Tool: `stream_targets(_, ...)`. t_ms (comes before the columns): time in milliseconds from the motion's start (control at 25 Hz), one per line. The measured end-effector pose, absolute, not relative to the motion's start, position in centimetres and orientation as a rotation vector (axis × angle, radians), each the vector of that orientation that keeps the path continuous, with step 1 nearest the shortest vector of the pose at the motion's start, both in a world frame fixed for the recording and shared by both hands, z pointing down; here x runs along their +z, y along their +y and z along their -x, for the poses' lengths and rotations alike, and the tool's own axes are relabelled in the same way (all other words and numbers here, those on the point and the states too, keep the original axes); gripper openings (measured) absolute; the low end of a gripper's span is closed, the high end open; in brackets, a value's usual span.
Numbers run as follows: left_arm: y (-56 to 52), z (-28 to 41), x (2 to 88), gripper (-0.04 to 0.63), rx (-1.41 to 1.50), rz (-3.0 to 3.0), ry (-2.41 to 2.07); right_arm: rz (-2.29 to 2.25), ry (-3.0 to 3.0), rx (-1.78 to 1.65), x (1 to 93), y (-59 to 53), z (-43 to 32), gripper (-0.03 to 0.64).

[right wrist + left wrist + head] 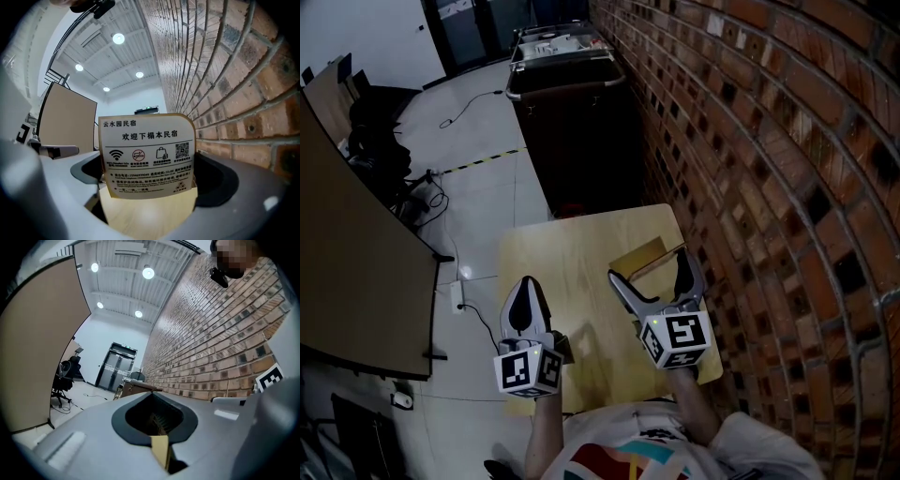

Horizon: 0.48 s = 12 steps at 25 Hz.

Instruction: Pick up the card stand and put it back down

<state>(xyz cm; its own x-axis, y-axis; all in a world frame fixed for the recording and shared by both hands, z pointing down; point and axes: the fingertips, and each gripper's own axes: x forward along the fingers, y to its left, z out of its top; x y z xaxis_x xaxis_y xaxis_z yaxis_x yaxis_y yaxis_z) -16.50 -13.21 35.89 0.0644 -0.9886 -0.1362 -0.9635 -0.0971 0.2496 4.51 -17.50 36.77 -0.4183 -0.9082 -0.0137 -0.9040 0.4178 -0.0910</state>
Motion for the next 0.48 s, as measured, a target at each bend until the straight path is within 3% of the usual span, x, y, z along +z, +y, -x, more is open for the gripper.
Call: stream_targets(480, -12.8, 16.7, 36.6, 0.006, -0.385, -2.206, -2.044, 1.679, 2.602, -0.145, 38.0, -17.5, -4.8, 0.575)
